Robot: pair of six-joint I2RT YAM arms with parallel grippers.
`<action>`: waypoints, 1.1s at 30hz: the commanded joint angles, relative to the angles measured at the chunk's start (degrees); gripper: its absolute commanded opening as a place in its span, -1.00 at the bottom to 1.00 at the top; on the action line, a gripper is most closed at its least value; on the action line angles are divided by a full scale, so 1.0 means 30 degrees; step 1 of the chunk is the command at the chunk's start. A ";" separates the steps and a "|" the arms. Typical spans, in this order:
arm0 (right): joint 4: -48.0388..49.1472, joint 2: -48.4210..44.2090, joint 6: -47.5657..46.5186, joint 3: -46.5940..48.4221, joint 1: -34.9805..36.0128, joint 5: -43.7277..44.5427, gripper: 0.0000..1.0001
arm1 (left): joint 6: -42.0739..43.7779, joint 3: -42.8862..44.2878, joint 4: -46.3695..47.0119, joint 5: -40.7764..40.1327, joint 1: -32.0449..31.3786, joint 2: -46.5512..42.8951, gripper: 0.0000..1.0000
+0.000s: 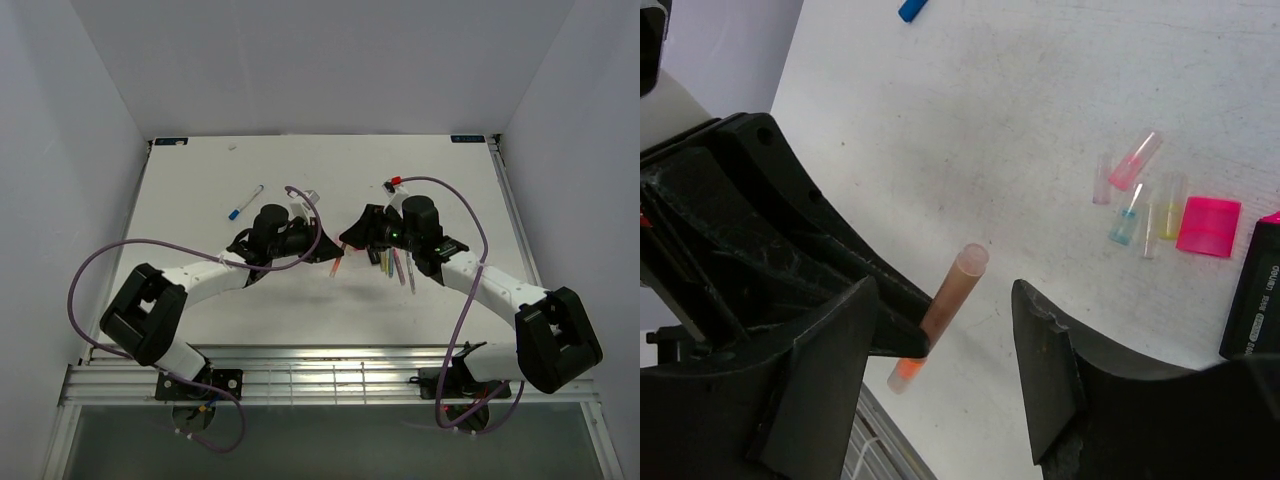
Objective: Open the pen caps
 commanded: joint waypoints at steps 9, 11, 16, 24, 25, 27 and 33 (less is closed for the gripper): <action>0.1636 0.0758 0.0569 -0.0250 0.0013 -0.0599 0.01 | -0.0388 0.0119 0.0973 -0.0341 -0.0499 -0.0840 -1.00; 0.1928 0.0964 0.0687 -0.0337 0.0042 -0.0981 -0.09 | -0.0388 0.0470 0.1003 -0.0370 -0.0674 -0.0634 -1.00; 0.2193 0.1170 0.0775 -0.0308 0.0217 -0.1450 -0.74 | -0.0389 0.0765 0.1003 -0.0574 -0.0851 -0.0457 -1.00; 0.1872 -0.0381 0.1156 -0.0777 0.0130 0.0013 -0.85 | -0.0271 -0.1048 0.1032 -0.1484 -0.0851 -0.1599 -0.11; 0.1843 -0.0644 0.1272 -0.0864 0.0159 0.0101 -0.85 | -0.0271 -0.1284 0.1090 -0.1484 -0.0880 -0.1658 -0.07; 0.1872 -0.0851 0.1448 -0.0923 0.0130 0.0335 -0.85 | -0.0155 -0.1810 0.1266 -0.1396 -0.1172 -0.1804 -0.06; 0.2193 -0.1408 0.1946 -0.1187 0.0130 -0.0072 -0.85 | 0.0051 -0.2575 0.1735 -0.1718 -0.1964 -0.1806 -0.03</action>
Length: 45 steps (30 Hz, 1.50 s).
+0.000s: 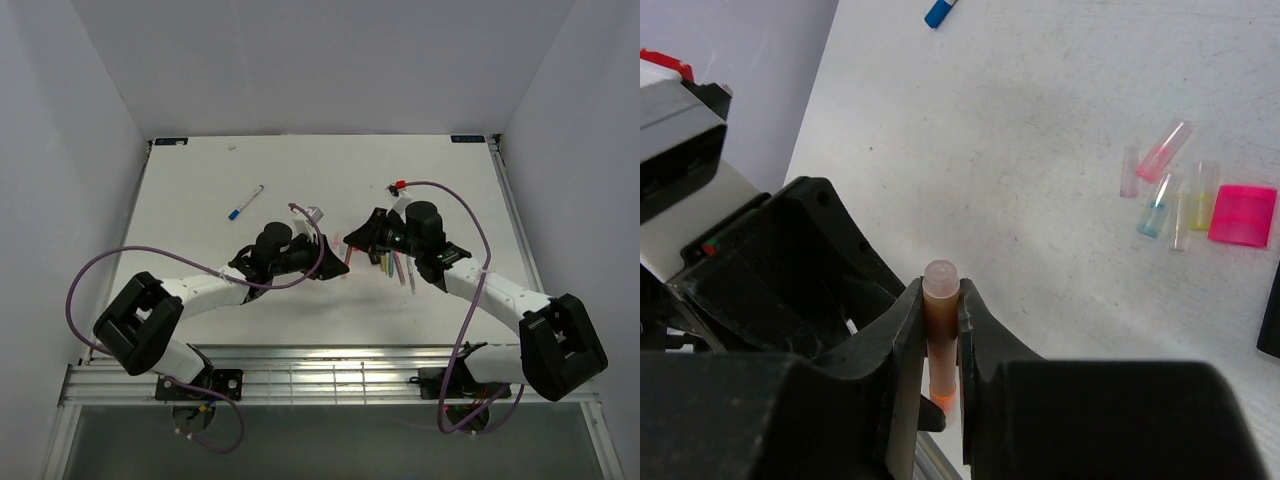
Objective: Open the pen caps
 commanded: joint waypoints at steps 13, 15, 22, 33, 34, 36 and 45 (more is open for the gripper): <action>0.1647 -0.1002 0.0769 -0.0481 -0.0417 -0.1082 -0.85 | 0.0620 0.0020 0.1635 0.2481 -0.0765 0.0159 -1.00; 0.2758 -0.0944 0.0826 -0.0861 -0.1352 -0.2801 -0.85 | 0.1089 -0.0184 0.2166 0.3719 -0.0794 0.0159 -1.00; 0.7774 -0.0181 0.1560 -0.2153 -0.5570 -0.7997 -0.85 | 0.1061 -0.0801 0.4510 0.7205 -0.0735 -0.0107 -1.00; 0.8214 -0.0326 0.2263 -0.1976 -0.7683 -0.6716 -0.85 | 0.1002 -0.1474 0.3373 0.4846 -0.0706 0.1067 -1.00; 0.7489 -0.0560 0.1769 -0.2064 -0.7713 -0.6101 -0.85 | 0.0886 -0.1503 0.2673 0.3328 -0.0706 0.1096 -1.00; 0.6140 -0.1348 0.1035 -0.2123 -0.7714 -0.4172 -0.85 | 0.0798 -0.1269 0.1790 0.1999 -0.0706 0.1184 -1.00; 1.0751 -0.0741 0.5330 -0.3704 -0.7889 -0.3866 -0.85 | 0.0121 -0.1620 0.6855 0.8203 -0.0999 0.1918 -1.00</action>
